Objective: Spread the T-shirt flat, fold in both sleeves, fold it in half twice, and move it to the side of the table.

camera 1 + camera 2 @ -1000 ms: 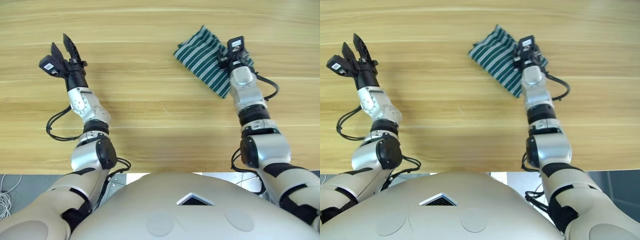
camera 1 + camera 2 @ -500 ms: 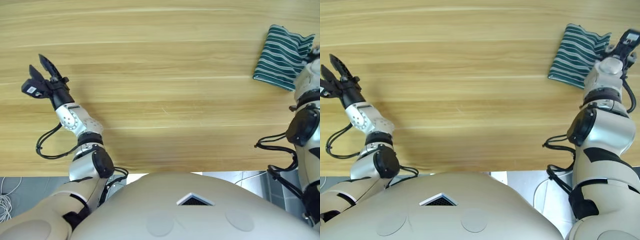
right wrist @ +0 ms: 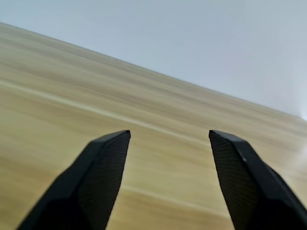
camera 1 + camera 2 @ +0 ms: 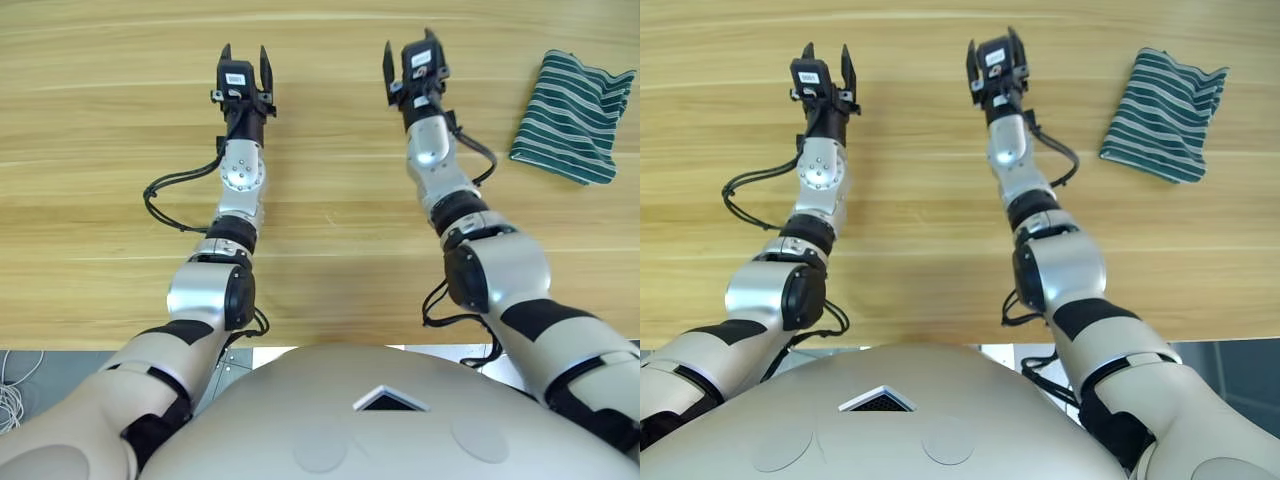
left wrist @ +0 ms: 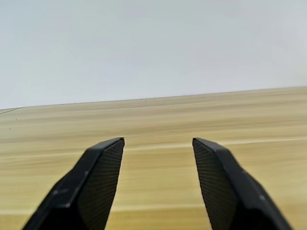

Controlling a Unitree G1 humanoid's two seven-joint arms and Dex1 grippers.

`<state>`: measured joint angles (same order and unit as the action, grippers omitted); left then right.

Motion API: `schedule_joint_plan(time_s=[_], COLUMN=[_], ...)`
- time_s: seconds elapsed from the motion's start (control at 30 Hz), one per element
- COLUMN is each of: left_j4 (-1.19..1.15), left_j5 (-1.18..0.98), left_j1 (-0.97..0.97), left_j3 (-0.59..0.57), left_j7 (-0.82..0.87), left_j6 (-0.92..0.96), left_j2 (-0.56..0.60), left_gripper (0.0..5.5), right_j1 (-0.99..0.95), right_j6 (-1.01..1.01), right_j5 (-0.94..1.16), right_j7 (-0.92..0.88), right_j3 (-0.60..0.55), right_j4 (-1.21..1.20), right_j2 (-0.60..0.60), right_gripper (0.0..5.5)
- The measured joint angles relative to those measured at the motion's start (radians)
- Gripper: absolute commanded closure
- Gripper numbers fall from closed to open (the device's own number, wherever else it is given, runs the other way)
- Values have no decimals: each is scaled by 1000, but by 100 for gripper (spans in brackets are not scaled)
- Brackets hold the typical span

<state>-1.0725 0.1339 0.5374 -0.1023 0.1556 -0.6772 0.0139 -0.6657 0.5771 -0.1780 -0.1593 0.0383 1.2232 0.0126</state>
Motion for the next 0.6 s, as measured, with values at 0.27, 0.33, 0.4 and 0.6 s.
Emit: schedule_joint_plan(time_s=[0.27, 0.33, 0.4, 0.6], left_j4=[224, 300, 357, 483], left_j5=[-17, 13, 38, 37], left_j1=[-268, -325, -371, -472], left_j3=[27, 55, 83, 126], left_j7=[1, 14, 16, 13], left_j6=[-130, -144, -147, -134], left_j2=[-31, -34, -45, -65], left_gripper=[285, 310, 355, 407], right_j1=[330, 401, 451, 564], right_j6=[124, 118, 104, 73], right_j5=[-60, -74, -76, -95], right_j7=[15, 10, 10, 13], right_j3=[87, 91, 95, 111], right_j4=[-328, -429, -505, -656], right_j2=[-4, 2, 7, 25], right_gripper=[247, 247, 247, 247])
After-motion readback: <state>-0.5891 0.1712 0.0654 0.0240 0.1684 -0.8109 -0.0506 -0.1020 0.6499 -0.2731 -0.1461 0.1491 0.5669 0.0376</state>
